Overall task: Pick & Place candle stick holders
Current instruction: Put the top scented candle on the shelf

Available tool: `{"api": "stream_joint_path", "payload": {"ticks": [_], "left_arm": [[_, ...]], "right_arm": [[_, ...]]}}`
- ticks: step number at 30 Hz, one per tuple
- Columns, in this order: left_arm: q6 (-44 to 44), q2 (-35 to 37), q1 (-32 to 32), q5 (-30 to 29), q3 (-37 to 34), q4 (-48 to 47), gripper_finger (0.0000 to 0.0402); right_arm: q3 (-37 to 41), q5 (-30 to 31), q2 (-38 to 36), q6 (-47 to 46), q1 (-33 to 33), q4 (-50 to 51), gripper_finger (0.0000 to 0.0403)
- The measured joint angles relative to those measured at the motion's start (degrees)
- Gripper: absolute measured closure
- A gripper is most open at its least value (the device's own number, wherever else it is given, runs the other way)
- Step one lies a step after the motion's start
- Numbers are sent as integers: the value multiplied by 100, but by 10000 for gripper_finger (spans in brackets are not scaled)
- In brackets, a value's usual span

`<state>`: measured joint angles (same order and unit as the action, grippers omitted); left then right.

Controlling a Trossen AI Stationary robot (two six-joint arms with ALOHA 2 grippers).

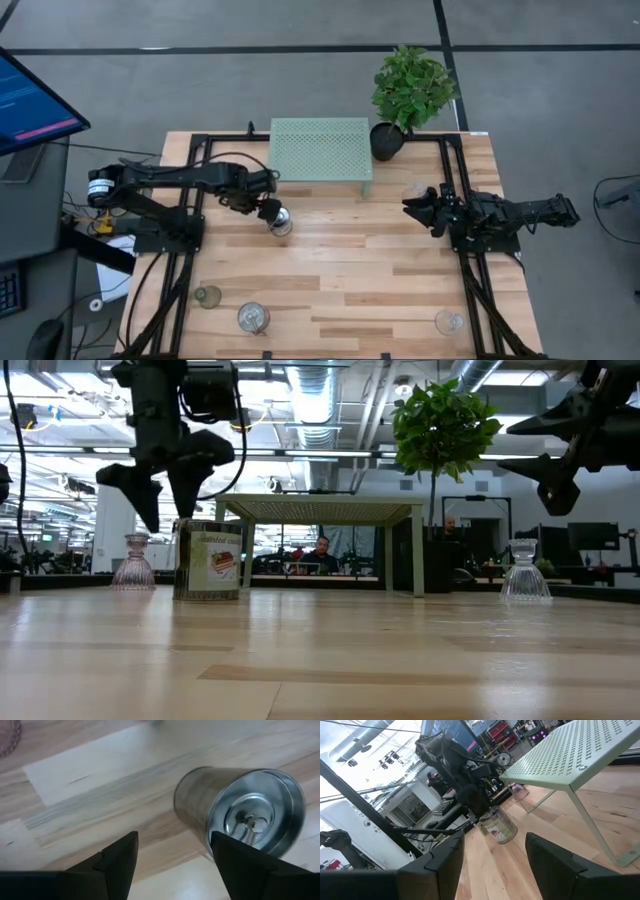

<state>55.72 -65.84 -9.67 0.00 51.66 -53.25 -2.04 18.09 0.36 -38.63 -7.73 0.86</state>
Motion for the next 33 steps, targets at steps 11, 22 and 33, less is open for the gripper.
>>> {"api": "stream_joint_path", "payload": {"ticks": [11,22,33], "left_arm": [[6,-186,0,110,-68,423,218],[-151,-190,-4,157,-74,431,391],[180,-31,114,2,254,418,400]], "right_arm": [[0,0,-1,0,2,7,198],[0,0,0,2,0,18,198],[0,0,0,4,2,23,198]]}}
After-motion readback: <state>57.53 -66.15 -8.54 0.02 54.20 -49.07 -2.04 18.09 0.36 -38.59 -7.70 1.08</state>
